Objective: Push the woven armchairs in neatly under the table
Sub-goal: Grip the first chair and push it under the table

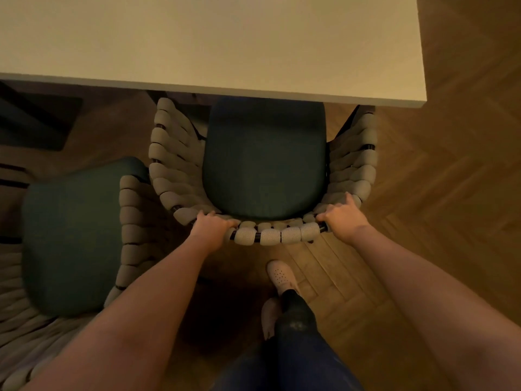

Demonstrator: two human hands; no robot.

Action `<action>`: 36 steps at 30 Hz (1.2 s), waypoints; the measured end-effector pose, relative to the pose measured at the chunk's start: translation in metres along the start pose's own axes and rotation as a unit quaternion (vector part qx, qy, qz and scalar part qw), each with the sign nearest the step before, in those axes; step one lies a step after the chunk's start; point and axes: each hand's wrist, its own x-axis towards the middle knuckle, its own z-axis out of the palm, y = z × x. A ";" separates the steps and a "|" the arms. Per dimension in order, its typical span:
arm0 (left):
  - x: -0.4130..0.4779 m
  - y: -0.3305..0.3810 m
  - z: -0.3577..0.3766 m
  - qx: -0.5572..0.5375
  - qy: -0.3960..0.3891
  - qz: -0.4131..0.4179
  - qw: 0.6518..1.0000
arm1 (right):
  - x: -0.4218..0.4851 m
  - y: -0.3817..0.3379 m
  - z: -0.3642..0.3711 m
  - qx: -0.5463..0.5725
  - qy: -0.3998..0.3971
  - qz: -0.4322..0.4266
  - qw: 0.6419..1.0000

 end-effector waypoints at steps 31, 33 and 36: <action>0.028 -0.051 -0.027 0.041 -0.036 -0.036 0.998 | 0.057 -0.014 -0.030 0.017 -0.020 -0.015 1.000; 0.025 -0.056 -0.020 0.049 -0.025 -0.027 0.998 | 0.059 -0.020 -0.028 0.016 -0.018 -0.010 1.000; 0.026 -0.062 -0.011 0.055 0.015 -0.011 0.998 | 0.058 -0.024 -0.029 0.021 -0.034 0.017 0.999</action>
